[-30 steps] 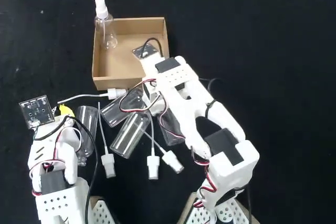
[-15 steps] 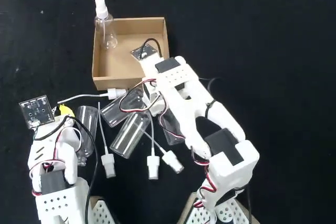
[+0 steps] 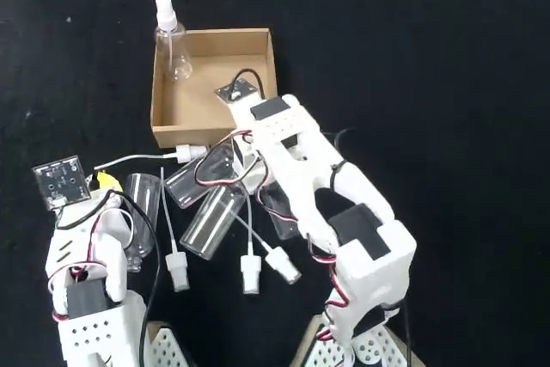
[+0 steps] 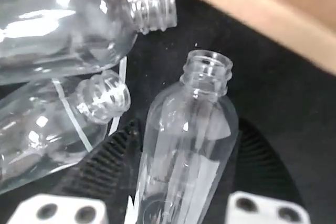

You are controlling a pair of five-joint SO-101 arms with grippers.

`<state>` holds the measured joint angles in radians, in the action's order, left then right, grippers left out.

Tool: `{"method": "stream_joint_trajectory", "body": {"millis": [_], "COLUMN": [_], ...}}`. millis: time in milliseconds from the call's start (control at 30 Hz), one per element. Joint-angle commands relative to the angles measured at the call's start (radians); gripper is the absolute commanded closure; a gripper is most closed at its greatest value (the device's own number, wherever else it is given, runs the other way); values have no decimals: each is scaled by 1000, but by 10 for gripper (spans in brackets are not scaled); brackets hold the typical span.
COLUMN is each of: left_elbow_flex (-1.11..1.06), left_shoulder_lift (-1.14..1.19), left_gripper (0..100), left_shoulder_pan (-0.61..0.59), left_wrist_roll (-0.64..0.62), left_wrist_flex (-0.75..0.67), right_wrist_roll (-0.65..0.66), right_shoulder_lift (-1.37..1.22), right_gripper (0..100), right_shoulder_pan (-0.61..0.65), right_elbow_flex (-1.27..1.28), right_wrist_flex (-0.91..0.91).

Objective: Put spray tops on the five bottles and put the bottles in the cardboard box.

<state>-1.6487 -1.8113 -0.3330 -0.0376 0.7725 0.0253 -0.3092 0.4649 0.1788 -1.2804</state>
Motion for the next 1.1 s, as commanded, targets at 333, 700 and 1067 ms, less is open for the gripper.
{"method": "stream_joint_trajectory", "body": {"millis": [333,700,1067], "left_elbow_flex": [10,10,10], "left_shoulder_lift": [-12,-12,-12], "left_gripper": [970,970,970], "left_shoulder_pan": [-10,-10,-8], "left_wrist_roll": [35,37,38], "left_wrist_flex": [-25,-25,-25], "right_wrist_roll": [-8,38,107], "right_shoulder_lift": [82,346,503], "right_gripper": [858,858,891], "right_shoulder_pan": [11,12,12], "right_elbow_flex": [-44,122,206], "right_wrist_flex": [-34,-25,-23]}}
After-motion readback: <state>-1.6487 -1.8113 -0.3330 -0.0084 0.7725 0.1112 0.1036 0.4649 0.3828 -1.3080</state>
